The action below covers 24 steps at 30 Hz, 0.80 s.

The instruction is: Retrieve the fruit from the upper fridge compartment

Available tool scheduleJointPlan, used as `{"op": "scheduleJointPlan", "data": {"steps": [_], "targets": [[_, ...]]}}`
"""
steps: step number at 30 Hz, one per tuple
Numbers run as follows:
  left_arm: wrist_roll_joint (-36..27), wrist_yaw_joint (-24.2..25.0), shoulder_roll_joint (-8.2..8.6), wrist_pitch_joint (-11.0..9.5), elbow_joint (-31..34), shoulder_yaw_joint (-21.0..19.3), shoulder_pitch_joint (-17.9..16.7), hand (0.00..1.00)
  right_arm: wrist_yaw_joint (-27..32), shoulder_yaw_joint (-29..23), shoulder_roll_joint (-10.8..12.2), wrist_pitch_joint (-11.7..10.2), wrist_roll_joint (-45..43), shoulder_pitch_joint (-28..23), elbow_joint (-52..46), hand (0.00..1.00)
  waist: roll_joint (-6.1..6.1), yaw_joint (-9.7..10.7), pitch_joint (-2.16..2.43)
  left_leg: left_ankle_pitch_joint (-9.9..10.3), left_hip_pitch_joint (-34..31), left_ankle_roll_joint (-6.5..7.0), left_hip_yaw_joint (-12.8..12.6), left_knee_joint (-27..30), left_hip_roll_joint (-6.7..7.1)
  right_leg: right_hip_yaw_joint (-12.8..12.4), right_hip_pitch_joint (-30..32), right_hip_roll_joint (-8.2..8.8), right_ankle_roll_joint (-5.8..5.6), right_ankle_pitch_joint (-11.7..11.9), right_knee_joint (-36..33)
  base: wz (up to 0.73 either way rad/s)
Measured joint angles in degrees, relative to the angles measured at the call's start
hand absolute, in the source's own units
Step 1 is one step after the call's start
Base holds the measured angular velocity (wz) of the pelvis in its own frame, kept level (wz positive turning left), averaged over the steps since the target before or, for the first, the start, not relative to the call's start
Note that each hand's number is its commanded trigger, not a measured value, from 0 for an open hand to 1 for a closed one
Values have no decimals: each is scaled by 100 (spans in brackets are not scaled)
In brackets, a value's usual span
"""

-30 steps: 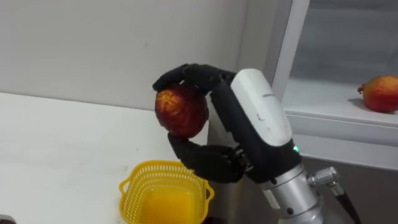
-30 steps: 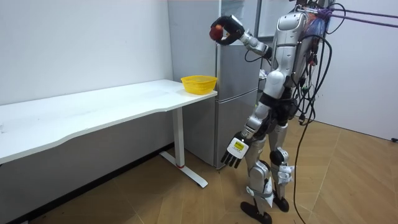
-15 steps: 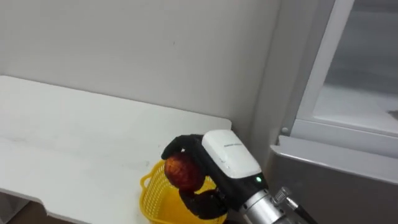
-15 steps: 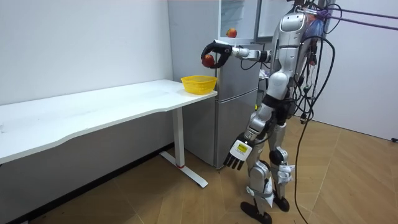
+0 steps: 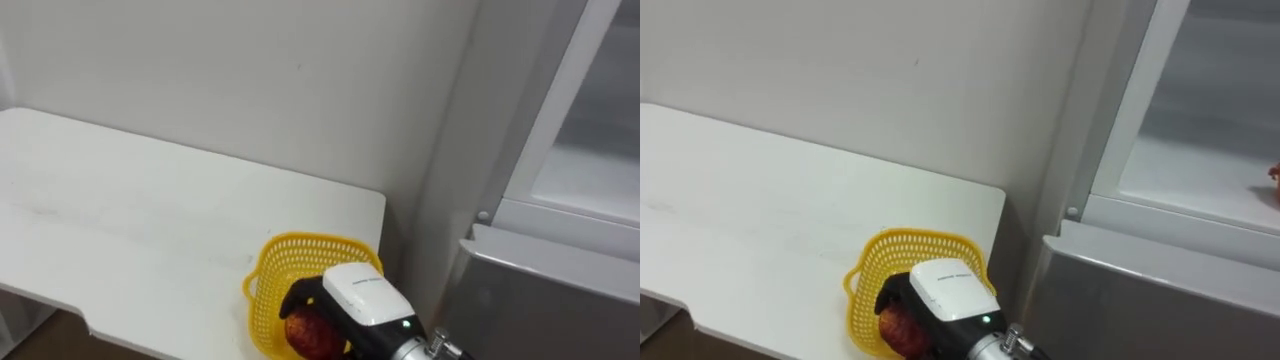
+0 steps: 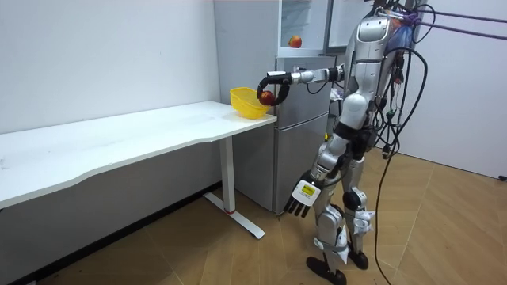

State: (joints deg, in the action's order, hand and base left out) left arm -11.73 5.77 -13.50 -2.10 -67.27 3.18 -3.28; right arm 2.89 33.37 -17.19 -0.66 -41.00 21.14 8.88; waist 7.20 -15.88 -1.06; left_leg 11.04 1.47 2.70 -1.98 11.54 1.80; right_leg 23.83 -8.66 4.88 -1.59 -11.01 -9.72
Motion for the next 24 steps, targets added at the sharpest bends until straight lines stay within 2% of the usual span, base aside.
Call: {"op": "scheduleJointPlan", "data": {"steps": [9, 14, 15, 16, 20, 24], "targets": [[-4, 67, 45, 39, 3, -77, -13, 0, 18, -347, -20, 24, 0, 0, 262, 100, -38, 22, -15, -5, -124, 7, 73, 132, 25, 9, 46, -4, -1, 0, -3, 4], [-4, 43, 152, 40, 3, -193, -37, 0, 79, -565, -38, 23, 1, 0, 261, 100, -141, 27, 2, -8, -115, 13, 60, 123, 30, -4, 46, 3, -2, 0, -3, 0], [-3, 42, 156, 40, 3, -192, -39, 0, 82, -571, -38, 23, 1, 0, 261, 62, -153, 30, 6, -8, -111, 13, 59, 122, 30, -4, 45, 3, -2, 0, -4, 0], [-2, 41, 169, 40, 3, -192, -39, 0, 83, -577, -38, 23, 1, 0, 261, 0, -174, 34, 13, -9, -103, 13, 59, 120, 30, -5, 45, 3, -2, 0, -4, 0], [1, 20, 214, 41, 2, -192, -50, 0, 84, -577, -38, 23, 5, 0, 261, 0, -218, 42, 35, -13, -88, 17, 53, 119, 30, -7, 43, 5, -2, 0, -3, 0], [1, 17, 217, 41, 2, -193, -51, 0, 84, -577, -37, 23, 20, 0, 261, 0, -222, 54, 37, -23, -81, 16, 53, 119, 29, -7, 41, 5, -2, 0, -3, 0]]}}
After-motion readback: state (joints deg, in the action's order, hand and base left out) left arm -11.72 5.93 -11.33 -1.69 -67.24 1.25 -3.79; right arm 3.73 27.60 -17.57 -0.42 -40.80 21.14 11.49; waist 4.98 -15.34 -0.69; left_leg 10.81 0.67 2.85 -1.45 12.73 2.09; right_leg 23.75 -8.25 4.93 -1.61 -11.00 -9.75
